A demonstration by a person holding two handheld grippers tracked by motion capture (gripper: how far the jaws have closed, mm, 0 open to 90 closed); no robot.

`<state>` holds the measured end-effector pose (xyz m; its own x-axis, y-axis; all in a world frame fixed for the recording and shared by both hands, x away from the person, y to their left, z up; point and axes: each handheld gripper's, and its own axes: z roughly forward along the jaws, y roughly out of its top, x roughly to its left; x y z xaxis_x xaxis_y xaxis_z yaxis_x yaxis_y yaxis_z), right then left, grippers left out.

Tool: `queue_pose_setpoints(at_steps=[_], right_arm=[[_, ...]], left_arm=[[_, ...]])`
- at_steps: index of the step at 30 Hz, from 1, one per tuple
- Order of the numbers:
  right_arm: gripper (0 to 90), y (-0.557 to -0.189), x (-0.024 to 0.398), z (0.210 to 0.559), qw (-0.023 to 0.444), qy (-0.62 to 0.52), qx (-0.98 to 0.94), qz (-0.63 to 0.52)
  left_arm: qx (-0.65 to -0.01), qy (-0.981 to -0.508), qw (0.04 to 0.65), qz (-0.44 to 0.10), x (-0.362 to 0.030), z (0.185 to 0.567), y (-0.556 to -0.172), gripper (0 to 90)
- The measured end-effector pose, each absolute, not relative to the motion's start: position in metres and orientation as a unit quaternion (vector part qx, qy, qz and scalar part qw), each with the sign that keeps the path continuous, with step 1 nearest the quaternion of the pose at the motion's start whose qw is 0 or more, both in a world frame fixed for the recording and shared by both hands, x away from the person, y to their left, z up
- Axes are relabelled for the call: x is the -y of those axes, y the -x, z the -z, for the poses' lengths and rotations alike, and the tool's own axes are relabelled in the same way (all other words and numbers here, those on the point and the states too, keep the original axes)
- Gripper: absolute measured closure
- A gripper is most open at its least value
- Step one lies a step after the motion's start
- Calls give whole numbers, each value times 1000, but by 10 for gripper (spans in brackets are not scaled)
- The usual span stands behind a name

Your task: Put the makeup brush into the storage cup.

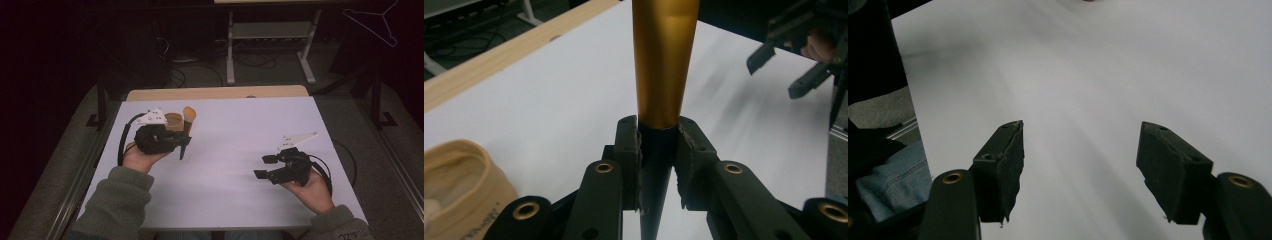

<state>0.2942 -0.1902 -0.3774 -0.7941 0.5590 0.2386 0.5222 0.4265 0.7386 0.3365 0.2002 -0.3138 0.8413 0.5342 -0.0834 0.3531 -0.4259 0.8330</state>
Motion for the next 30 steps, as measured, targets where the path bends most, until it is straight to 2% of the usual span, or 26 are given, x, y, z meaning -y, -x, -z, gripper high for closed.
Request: queue_pose_setpoints(at_steps=[12, 30], right_arm=[[308, -291, 210, 385, 34, -345, -837, -423], [303, -291, 215, 386, 37, -348, -835, -424]], left_arm=[[-278, -829, 472, -114, -205, 294, -360, 740], [-319, -806, 480, -134, -221, 280, -398, 740]])
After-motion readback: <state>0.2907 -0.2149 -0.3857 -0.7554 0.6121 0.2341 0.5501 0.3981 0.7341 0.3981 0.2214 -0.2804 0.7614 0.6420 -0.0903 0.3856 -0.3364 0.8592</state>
